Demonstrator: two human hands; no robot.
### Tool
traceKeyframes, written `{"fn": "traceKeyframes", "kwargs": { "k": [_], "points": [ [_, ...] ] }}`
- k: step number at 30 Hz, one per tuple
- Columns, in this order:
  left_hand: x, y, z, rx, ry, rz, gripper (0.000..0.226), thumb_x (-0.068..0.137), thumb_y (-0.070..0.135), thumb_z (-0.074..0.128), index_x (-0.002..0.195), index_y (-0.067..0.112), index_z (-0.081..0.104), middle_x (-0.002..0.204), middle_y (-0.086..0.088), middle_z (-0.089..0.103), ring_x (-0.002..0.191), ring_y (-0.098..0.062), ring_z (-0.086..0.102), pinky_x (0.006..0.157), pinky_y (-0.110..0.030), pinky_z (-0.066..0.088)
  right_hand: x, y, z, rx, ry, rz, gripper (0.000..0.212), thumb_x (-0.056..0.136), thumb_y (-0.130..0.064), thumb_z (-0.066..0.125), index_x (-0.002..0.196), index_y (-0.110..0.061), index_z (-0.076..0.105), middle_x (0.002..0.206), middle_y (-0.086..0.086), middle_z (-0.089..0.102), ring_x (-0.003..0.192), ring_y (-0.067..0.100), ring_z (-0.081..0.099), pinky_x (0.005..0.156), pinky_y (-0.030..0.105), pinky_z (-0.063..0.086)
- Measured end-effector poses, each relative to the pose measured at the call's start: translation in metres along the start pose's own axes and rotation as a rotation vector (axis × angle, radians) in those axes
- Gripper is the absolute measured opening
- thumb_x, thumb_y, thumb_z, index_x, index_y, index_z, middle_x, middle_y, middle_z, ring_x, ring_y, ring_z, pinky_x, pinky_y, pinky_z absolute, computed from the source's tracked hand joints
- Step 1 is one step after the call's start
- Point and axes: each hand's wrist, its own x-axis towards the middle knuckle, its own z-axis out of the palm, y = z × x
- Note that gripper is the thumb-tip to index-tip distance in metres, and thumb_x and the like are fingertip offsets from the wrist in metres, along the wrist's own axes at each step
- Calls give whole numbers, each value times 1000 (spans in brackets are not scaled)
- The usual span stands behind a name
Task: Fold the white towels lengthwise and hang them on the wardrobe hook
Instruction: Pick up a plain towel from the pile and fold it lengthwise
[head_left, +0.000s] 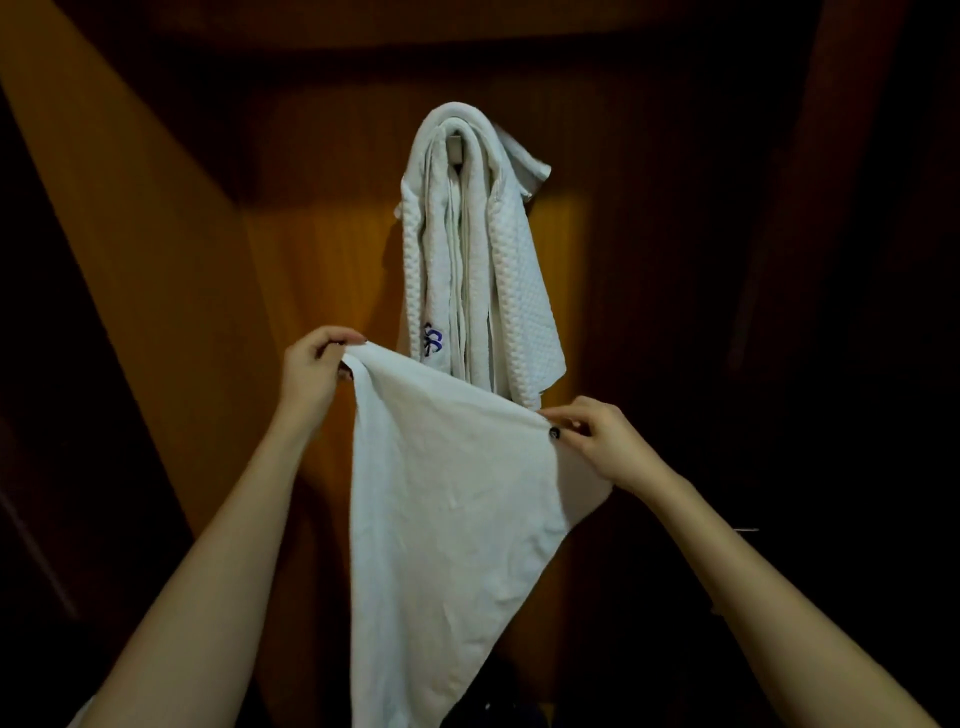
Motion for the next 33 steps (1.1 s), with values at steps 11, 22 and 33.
{"fn": "traceKeyframes", "kwargs": {
  "k": [11,22,33],
  "points": [
    [-1,-29,-36,4,-30,-48,27,89,7,61,85,31,71,89,16,68,87,7,61,76,-11,44,10,-3,-1,81,103,-14,31,95,-9,56,118,-29,62,80,-6,64,69,0,57,66,14,42],
    [-38,-49,-23,-12,-8,-194,25,87,6,64,85,30,71,90,12,70,90,-3,63,80,-21,47,8,-12,19,678,45,158,31,90,1,59,87,-23,78,89,1,72,79,15,63,68,24,48],
    [-104,-36,36,-264,-218,-249,26,91,6,58,112,20,65,112,3,66,100,0,64,83,-14,49,15,-52,73,857,-147,264,25,84,5,67,109,1,68,94,15,73,85,15,70,79,23,57]
  ]
}}
